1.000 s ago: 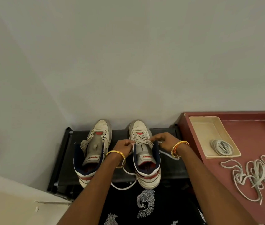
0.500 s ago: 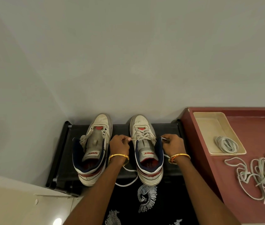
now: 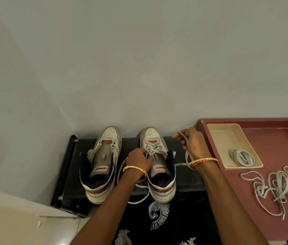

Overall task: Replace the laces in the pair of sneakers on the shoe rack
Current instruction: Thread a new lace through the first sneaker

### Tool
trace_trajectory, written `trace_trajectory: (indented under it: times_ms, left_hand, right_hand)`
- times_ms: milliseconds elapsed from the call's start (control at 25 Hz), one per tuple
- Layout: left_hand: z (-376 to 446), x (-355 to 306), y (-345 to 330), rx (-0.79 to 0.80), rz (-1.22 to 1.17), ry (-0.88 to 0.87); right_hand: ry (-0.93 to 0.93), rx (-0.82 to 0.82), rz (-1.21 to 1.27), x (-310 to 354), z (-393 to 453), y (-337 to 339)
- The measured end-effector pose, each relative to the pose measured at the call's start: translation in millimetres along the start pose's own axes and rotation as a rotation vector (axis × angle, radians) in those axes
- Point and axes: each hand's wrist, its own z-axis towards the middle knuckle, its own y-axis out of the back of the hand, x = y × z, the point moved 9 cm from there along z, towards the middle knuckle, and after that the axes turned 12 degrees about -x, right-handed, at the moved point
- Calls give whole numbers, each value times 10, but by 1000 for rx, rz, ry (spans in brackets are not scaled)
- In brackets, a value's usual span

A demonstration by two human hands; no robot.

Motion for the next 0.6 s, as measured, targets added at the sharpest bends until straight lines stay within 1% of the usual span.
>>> trace_trajectory:
  times_ms: [120,200,280,400,520,600]
  left_hand:
    - [3,64,56,-35,-59,34]
    - [8,199,32,-23,-193,154]
    - [-11,339,-45,5,-375,324]
    - [-48,434,-135,62,-553,513]
    - [-96,397,-149,129,-670,602]
    - [-124,371,-137,159,-691,618]
  right_hand:
    - [8,-13,32,37,-137,8]
    - [43,18,-46,-54,-181,-31]
    - [174,57,-207,-135,-228,-132]
    - [417,26,-433,-212,-235,-295]
    - [656,-10,-787,-223,-280,-494]
    - [740,-35,-877,-220,-300,-574]
